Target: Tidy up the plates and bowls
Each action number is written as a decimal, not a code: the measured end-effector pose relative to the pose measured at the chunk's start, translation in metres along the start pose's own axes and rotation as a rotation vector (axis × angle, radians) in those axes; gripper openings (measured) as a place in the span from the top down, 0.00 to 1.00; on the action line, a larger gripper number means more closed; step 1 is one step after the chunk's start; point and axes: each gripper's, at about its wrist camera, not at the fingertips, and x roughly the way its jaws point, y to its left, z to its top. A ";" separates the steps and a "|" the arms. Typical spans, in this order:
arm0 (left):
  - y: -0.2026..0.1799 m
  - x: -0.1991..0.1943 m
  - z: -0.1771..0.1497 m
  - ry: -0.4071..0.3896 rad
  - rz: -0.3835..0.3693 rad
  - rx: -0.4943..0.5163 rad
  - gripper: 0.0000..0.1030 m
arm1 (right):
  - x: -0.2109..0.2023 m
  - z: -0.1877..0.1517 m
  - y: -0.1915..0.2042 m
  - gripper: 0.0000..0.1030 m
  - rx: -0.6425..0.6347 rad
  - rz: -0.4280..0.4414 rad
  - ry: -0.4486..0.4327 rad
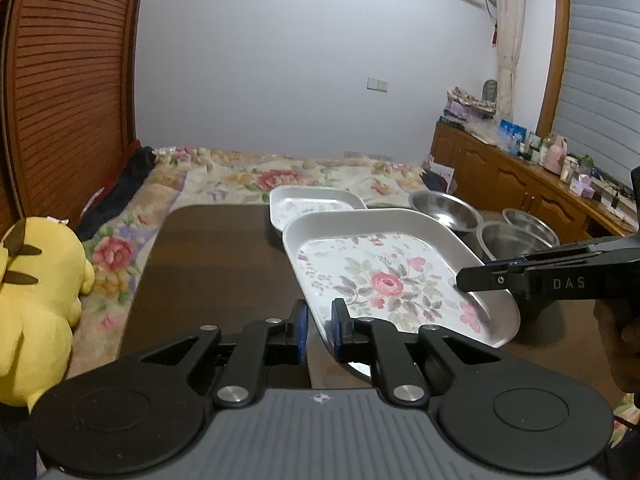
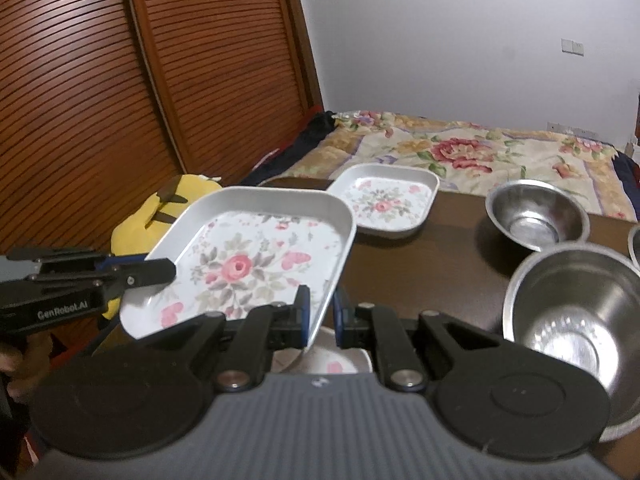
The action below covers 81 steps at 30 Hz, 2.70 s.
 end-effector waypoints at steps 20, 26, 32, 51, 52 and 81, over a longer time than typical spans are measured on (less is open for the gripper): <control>-0.015 -0.004 -0.030 0.068 -0.016 0.023 0.86 | -0.017 -0.053 0.000 0.87 0.017 0.008 0.027; -0.016 -0.001 -0.030 0.075 -0.010 0.025 0.86 | -0.019 -0.062 0.003 0.86 0.016 0.006 0.029; -0.018 0.005 -0.036 0.087 -0.001 0.030 0.86 | -0.018 -0.067 0.006 0.86 -0.014 -0.010 0.041; -0.016 0.017 -0.043 0.117 0.028 0.024 0.86 | -0.011 -0.070 0.008 0.85 -0.021 -0.020 0.044; -0.015 0.018 -0.043 0.121 0.029 0.020 0.86 | -0.011 -0.071 0.008 0.84 -0.022 -0.018 0.043; -0.010 0.047 0.032 -0.016 0.073 -0.018 0.54 | -0.046 -0.009 -0.046 0.74 0.002 0.017 -0.081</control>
